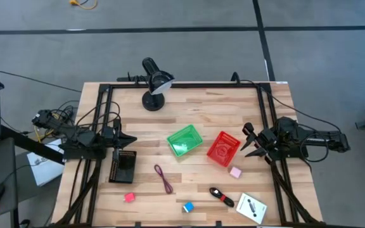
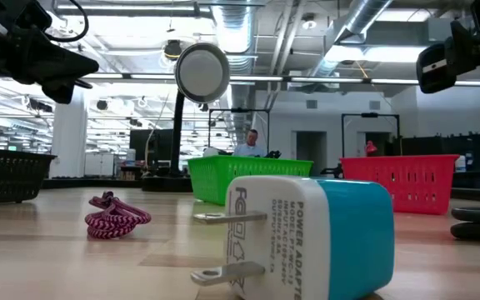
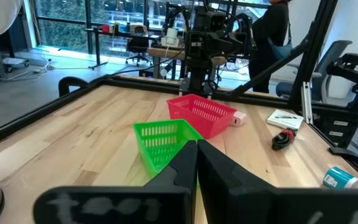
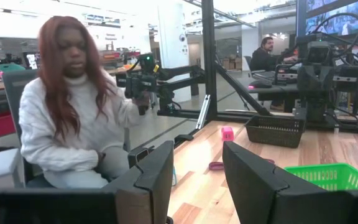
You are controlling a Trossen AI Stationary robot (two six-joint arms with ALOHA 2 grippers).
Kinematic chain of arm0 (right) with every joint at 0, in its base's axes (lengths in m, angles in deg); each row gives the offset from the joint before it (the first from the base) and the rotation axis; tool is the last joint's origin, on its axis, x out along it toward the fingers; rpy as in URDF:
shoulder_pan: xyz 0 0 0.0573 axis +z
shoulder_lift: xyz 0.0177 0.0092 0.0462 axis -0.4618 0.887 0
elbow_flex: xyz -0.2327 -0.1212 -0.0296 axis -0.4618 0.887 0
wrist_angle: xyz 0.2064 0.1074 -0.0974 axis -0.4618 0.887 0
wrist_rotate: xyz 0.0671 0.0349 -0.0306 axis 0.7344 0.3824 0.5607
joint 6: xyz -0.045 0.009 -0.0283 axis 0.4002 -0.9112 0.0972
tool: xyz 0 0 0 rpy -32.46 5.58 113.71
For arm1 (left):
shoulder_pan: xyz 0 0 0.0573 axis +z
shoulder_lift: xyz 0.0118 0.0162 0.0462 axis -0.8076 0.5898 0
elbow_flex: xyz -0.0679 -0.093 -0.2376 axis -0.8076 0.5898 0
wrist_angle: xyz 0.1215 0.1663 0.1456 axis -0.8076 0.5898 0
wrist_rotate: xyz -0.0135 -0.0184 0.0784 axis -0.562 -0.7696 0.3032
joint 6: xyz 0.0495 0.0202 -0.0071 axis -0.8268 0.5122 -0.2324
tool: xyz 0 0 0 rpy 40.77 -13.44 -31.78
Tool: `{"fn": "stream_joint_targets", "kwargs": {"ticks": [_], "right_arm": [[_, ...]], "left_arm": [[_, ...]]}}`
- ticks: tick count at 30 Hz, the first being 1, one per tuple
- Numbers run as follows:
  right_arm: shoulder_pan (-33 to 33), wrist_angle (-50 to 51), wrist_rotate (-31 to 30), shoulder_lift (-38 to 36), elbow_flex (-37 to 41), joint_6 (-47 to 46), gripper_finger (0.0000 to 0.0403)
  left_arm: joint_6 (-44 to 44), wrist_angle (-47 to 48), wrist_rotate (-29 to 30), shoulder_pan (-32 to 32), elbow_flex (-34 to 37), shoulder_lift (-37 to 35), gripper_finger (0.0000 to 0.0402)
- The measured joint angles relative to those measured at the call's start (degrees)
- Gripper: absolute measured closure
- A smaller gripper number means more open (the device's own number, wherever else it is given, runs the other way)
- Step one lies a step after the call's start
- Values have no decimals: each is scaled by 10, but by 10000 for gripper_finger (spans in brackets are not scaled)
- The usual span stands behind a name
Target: Pick and place items into bin
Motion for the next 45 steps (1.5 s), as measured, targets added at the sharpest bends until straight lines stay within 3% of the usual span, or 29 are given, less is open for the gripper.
{"fn": "stream_joint_targets", "kwargs": {"ticks": [6, 11, 13, 24, 31, 37, 41, 45], "right_arm": [[0, 0, 0, 0, 0, 0, 270], [0, 0, 0, 0, 0, 0, 268], [0, 0, 0, 0, 0, 0, 269], [0, 0, 0, 0, 0, 0, 269], [0, 0, 0, 0, 0, 0, 268], [0, 0, 0, 0, 0, 0, 270], [0, 0, 0, 0, 0, 0, 268], [0, 0, 0, 0, 0, 0, 270]], "left_arm": [[86, -13, -13, 0, 2, 0, 401], [154, -13, -143, 0, 5, 0, 401], [155, -13, -168, -1, 5, 0, 401], [156, -27, -120, 0, 5, 0, 401], [107, -102, -78, 0, 5, 0, 401], [103, -99, -99, 0, 5, 3, 401], [106, -101, -168, 0, 5, 8, 401], [77, -128, -181, 0, 5, 9, 399]]}}
